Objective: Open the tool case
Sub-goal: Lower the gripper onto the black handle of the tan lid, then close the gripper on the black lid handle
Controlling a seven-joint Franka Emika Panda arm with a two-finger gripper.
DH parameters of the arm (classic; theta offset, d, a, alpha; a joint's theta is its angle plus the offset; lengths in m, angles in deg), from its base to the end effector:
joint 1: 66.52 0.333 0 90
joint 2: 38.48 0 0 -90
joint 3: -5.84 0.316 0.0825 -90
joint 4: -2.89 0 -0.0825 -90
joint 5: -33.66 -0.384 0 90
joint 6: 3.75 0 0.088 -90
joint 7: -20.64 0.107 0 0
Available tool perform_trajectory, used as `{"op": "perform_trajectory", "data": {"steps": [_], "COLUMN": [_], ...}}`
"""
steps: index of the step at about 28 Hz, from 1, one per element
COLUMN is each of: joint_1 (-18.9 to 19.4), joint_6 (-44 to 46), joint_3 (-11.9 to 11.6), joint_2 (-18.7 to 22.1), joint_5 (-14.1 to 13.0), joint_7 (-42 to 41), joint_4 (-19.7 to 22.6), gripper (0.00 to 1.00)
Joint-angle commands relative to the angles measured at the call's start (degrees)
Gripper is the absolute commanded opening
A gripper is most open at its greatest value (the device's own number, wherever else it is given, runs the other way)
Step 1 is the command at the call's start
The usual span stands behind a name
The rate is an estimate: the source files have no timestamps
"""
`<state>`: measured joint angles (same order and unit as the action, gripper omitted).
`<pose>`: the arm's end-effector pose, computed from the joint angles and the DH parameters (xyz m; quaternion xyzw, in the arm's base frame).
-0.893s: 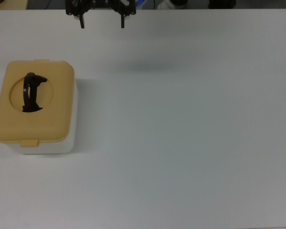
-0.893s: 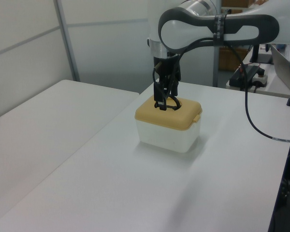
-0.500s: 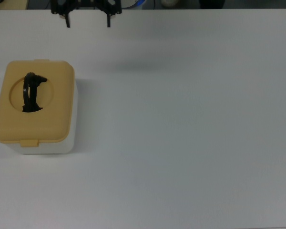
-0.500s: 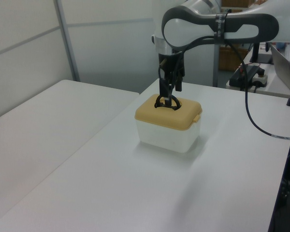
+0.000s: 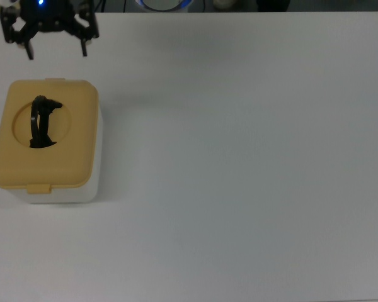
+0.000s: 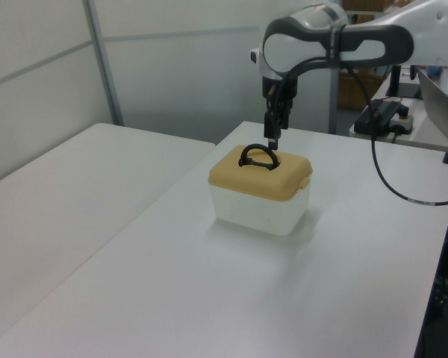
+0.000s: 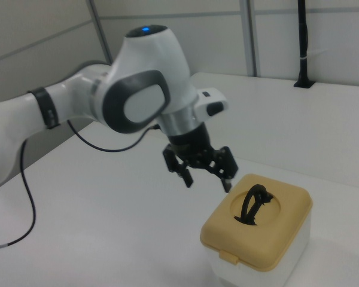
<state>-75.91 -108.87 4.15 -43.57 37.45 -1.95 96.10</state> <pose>0.5901 -0.1203 0.5711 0.9919 0.1069 0.0472 0.0495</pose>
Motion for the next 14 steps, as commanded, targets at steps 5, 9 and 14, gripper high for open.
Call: {"op": "perform_trajectory", "data": {"steps": [5,9,14], "joint_1": [-2.91,-3.44,-3.62], "joint_6": [-7.73,-9.05,-12.65], "joint_3": [0.11,0.20,0.20], "joint_2": [-5.18,-7.20,-8.61], "joint_5": [-3.88,-4.06,-4.23], "joint_7": [0.70,1.15,1.24], "joint_4": [-1.11,-1.20,-1.20], "gripper": [1.00,1.00,1.00]}}
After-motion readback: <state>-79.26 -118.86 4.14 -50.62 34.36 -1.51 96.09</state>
